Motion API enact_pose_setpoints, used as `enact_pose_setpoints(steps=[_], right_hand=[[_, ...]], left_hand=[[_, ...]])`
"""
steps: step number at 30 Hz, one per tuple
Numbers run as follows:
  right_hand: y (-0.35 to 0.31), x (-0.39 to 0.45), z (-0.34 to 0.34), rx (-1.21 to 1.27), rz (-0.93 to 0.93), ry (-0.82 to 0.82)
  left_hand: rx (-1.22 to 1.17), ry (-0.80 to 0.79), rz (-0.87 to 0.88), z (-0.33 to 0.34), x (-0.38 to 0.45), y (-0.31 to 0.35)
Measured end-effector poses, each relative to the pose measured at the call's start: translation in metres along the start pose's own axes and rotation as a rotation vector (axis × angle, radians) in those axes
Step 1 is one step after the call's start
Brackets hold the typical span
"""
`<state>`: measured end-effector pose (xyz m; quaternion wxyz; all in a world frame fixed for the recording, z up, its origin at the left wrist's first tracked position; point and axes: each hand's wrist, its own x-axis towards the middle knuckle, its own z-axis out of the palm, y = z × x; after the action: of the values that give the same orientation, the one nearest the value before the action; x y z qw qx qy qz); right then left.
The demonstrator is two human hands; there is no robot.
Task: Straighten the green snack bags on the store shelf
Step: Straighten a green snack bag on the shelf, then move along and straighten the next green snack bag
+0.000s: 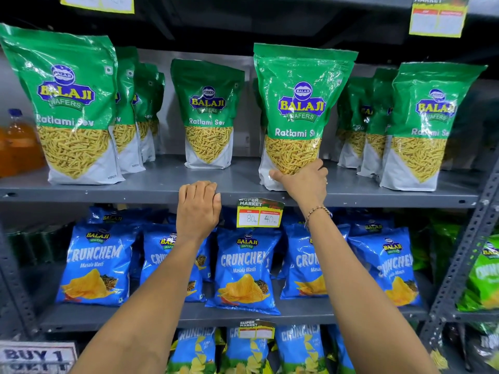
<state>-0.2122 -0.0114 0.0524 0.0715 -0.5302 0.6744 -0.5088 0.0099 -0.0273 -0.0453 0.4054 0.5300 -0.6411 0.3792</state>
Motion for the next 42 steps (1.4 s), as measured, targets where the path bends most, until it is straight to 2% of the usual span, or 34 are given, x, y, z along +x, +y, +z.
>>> enact_pose_setpoints(steps=[22, 30, 36, 38, 40, 42], right_hand=[[-0.006, -0.001, -0.003, -0.01, 0.007, -0.012], [-0.002, 0.001, 0.001, -0.001, -0.013, -0.005], [0.004, 0.003, -0.004, 0.02, -0.05, -0.135], [0.001, -0.003, -0.004, 0.017, -0.077, -0.052], [-0.006, -0.017, -0.002, 0.074, -0.203, 0.18], [-0.02, -0.034, 0.0, 0.285, -0.372, 0.38]], left_hand=[[-0.017, -0.011, -0.009, -0.005, 0.0, 0.002], [-0.007, -0.069, -0.008, -0.009, 0.001, 0.002], [-0.006, -0.143, -0.011, -0.015, 0.004, 0.0], [-0.019, -0.163, 0.008, -0.017, 0.005, -0.004], [-0.045, -0.175, 0.032, -0.019, 0.006, -0.009], [-0.082, -0.168, 0.034, -0.023, 0.007, -0.019]])
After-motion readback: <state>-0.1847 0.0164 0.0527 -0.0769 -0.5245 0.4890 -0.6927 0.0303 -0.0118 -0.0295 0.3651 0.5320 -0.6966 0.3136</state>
